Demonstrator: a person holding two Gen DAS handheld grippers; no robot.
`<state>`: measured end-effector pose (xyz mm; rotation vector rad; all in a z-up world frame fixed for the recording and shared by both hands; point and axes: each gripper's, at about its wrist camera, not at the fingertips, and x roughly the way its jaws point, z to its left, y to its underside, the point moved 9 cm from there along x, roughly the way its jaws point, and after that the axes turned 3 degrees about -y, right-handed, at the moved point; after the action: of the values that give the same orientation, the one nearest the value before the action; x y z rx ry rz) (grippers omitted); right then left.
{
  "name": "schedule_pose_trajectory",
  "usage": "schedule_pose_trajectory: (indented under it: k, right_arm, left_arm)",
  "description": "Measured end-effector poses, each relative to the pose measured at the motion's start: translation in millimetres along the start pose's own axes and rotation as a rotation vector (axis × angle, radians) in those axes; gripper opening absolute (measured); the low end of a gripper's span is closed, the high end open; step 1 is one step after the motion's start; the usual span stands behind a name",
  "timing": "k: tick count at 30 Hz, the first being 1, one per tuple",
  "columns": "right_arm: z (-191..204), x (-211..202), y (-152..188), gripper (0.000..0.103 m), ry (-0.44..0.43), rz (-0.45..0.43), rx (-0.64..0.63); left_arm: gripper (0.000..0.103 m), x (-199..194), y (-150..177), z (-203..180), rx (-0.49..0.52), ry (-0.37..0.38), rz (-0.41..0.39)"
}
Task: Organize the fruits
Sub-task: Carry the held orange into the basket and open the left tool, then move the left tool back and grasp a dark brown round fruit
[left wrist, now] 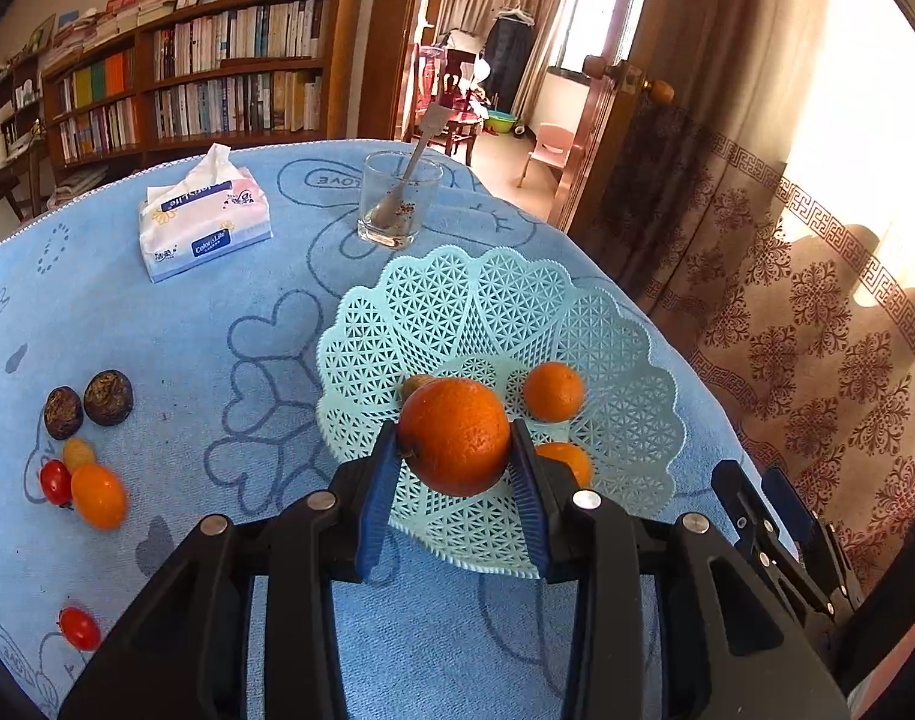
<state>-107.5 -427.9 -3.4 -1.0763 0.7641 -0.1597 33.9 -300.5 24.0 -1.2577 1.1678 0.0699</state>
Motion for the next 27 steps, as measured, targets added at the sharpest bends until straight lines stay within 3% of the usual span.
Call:
schedule_pose_trajectory:
  k: [1, 2, 6, 15, 27]
  right_arm:
    - [0, 0, 0, 0.068, -0.001, 0.000, 0.003]
    - [0, 0, 0, 0.068, -0.003, 0.001, 0.006]
    - [-3, 0, 0, 0.073, -0.003, -0.002, 0.012]
    - [0, -6, 0, 0.073, 0.000, -0.009, 0.010]
    - [30, -21, -3, 0.074, -0.056, -0.017, -0.025]
  left_arm:
    - [0.059, 0, 0, -1, -0.004, 0.002, -0.003]
    - [0.067, -1, -2, -1, -0.008, -0.001, -0.012]
    - [0.078, -12, -8, 7, -0.016, -0.016, -0.041]
    - [0.089, -47, -25, 65, -0.073, -0.139, -0.118]
    - [0.091, -91, -27, 169, -0.201, -0.286, -0.164]
